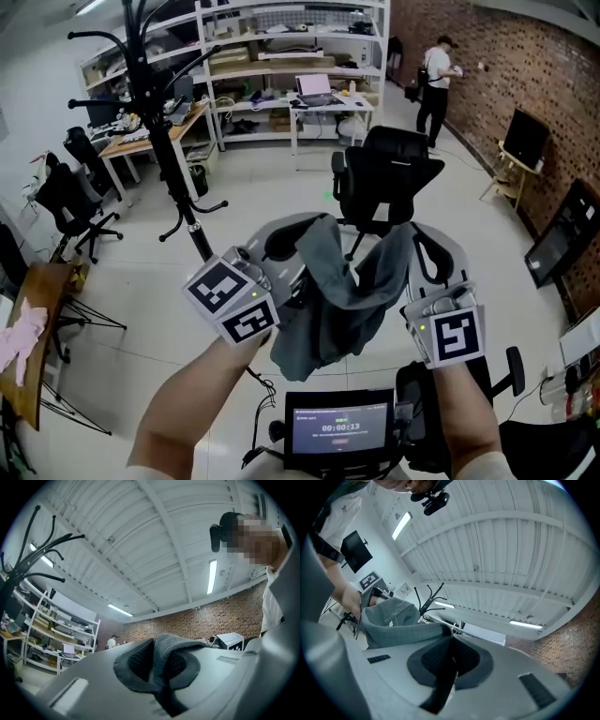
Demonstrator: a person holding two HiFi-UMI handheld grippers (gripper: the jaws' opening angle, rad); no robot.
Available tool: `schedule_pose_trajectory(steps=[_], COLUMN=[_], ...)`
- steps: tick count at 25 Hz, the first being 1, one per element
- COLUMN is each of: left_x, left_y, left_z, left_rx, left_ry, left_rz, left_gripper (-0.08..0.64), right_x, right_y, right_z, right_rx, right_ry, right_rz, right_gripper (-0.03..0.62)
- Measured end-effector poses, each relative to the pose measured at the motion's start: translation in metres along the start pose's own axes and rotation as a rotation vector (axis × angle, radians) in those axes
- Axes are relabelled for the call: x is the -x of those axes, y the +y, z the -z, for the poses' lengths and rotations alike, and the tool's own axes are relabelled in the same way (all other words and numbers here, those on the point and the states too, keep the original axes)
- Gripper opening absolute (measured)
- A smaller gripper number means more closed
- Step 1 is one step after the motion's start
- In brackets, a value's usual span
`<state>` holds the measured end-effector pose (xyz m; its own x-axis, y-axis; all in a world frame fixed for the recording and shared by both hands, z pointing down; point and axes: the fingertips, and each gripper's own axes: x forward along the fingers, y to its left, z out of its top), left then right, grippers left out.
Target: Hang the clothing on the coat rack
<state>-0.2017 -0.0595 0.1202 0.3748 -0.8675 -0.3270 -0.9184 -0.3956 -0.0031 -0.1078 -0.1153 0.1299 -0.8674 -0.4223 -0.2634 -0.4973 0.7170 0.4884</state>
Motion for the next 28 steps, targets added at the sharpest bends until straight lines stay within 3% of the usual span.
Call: schedule_pose_trajectory(steps=[15, 28], left_x=[0.089, 0.130], left_y=[0.070, 0.113], left_z=[-0.044, -0.082], left_rx=[-0.097, -0.163], left_ry=[0.028, 0.034], left_rz=[-0.073, -0.170], left_gripper=[0.008, 0.008], right_x=[-0.085, -0.148], right_y=[0.087, 0.115], right_z=[-0.044, -0.071], right_rx=[-0.010, -0.012], right_ry=[-0.090, -0.163], right_rz=[-0.064, -0.126], right_gripper=[0.006, 0.006])
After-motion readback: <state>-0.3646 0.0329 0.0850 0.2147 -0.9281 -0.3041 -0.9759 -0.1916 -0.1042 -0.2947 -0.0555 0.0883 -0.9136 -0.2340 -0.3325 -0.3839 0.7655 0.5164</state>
